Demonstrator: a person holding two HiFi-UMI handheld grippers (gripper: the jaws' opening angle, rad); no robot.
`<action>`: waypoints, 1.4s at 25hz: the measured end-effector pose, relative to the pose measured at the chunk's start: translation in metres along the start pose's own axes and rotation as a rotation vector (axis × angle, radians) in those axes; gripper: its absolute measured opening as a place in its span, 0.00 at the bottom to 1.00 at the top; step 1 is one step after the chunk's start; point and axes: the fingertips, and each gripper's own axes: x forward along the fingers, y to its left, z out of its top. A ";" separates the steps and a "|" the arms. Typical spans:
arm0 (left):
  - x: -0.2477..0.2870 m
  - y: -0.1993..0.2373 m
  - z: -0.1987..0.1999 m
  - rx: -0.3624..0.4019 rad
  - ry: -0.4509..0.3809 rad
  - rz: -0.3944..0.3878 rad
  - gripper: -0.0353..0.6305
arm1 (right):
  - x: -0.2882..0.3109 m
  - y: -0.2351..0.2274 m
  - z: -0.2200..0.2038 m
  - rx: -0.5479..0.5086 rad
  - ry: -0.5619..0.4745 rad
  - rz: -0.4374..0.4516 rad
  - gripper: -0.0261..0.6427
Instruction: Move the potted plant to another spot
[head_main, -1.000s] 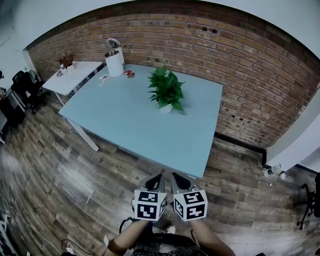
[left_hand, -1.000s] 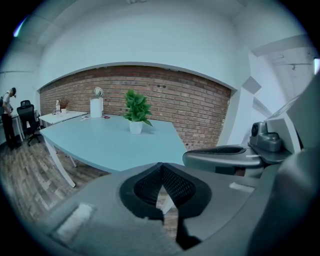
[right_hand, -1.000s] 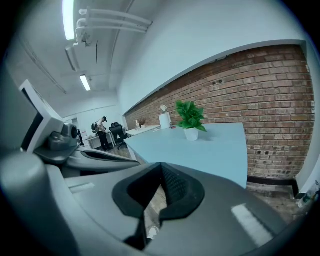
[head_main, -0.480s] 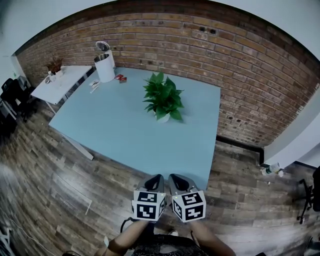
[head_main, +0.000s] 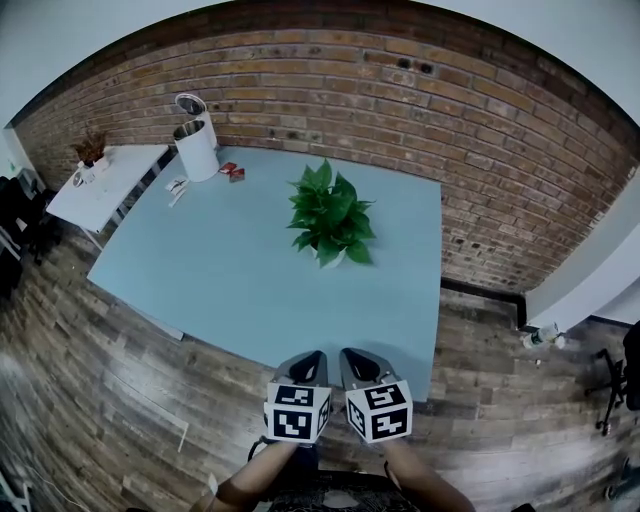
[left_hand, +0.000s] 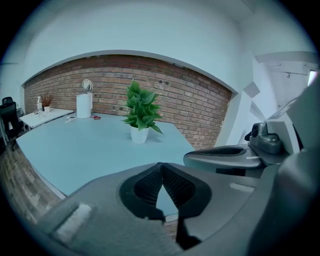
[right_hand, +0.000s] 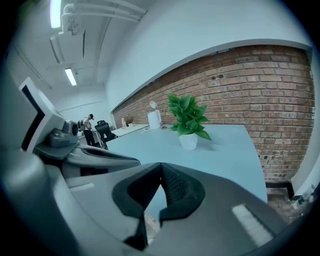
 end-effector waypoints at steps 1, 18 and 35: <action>0.002 0.004 0.004 0.003 0.000 -0.008 0.05 | 0.005 -0.001 0.003 0.001 0.001 -0.010 0.05; 0.021 0.084 0.050 0.034 -0.020 -0.078 0.05 | 0.077 -0.005 0.066 0.003 -0.049 -0.148 0.09; 0.058 0.106 0.072 0.043 -0.029 -0.065 0.05 | 0.130 -0.042 0.082 0.030 -0.055 -0.185 0.29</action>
